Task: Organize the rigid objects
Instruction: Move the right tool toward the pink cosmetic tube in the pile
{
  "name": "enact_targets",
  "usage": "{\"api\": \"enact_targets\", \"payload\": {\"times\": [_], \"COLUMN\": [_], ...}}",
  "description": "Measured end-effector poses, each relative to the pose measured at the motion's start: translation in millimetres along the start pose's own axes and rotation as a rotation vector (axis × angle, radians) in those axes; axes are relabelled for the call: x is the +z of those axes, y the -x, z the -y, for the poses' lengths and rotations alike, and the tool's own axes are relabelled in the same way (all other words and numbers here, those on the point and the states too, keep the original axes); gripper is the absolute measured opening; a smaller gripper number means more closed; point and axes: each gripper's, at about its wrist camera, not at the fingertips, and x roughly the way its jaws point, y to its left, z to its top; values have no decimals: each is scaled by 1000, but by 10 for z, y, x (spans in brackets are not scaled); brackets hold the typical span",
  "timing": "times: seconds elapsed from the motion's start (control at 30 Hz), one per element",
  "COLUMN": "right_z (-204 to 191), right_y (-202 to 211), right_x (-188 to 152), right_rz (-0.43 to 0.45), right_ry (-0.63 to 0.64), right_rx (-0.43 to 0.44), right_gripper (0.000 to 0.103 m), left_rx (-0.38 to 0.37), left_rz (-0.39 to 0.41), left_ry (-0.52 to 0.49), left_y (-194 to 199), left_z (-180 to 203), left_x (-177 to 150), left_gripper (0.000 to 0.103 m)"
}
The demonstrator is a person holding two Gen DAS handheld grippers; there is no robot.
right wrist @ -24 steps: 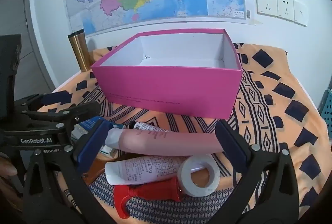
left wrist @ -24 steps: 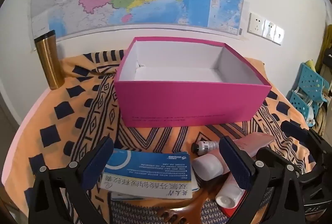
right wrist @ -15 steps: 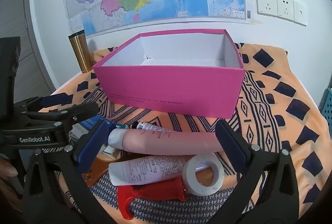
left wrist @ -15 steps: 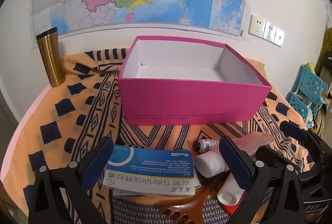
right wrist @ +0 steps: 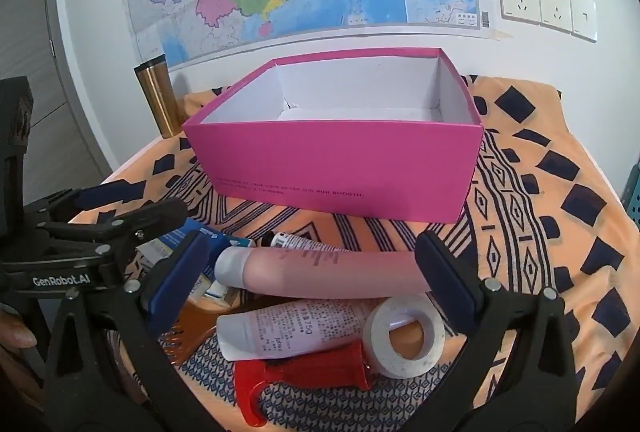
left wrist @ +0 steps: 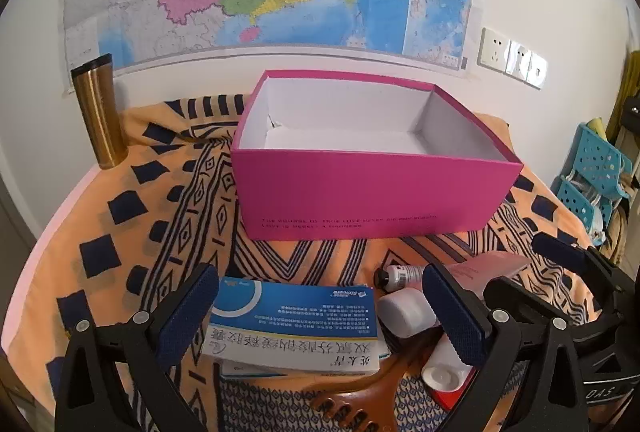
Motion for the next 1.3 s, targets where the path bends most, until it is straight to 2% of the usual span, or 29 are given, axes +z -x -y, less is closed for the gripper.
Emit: {"api": "enact_targets", "payload": {"times": [1.3], "right_z": [205], "right_y": [-6], "right_x": [-45], "right_rz": [-23], "right_ry": [-52], "right_rx": [11], "right_gripper": [103], "left_rx": [-47], "left_rz": [-29], "left_ry": [-9], "left_y": [-76], "left_z": [55], "left_x": [-59], "left_gripper": [103]}}
